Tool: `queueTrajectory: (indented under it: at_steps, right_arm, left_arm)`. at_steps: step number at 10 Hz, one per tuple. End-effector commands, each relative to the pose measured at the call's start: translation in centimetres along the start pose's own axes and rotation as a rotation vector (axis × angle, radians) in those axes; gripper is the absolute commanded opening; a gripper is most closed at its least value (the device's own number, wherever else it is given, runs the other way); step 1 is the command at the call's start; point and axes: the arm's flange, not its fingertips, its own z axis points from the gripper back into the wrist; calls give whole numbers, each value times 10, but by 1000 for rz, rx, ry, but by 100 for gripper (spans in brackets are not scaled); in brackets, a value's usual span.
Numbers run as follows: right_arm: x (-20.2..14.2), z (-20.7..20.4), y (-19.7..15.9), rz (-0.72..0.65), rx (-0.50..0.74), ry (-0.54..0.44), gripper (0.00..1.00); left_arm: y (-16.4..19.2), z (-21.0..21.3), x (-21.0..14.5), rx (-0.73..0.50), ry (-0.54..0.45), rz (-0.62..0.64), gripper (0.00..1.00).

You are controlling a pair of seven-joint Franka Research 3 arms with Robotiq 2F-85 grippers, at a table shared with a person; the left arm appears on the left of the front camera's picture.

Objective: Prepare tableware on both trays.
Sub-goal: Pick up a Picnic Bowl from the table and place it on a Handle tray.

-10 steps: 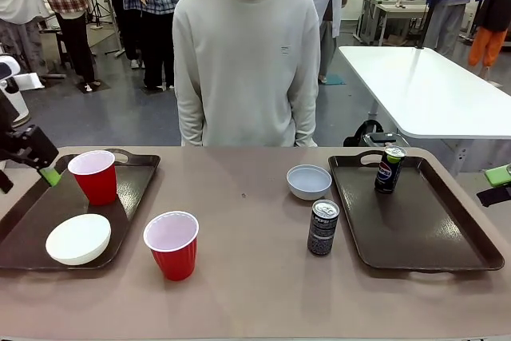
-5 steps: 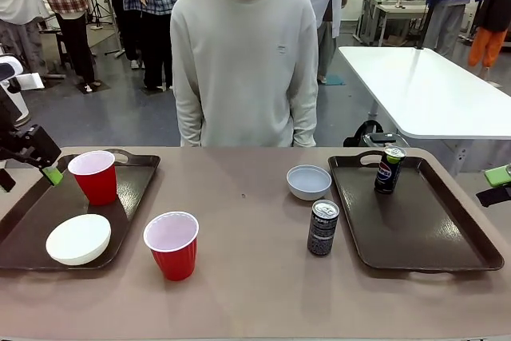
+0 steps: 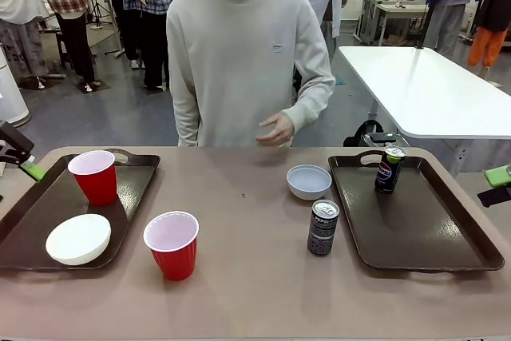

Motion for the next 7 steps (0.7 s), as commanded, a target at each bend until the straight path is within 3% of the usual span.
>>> queueTrajectory:
  at_steps: [1,5,7]
  right_arm:
    - [3,-42,35,-2,-297,137,100]
    - [40,-99,43,-39,-529,256,100]
    - [68,-112,45,-79,-592,252,100]
  left_arm:
    - [-13,2,7,-152,-28,-53,90]
    - [-28,9,-3,-340,-212,-24,90]
    - [-36,28,-16,-396,-242,-168,90]
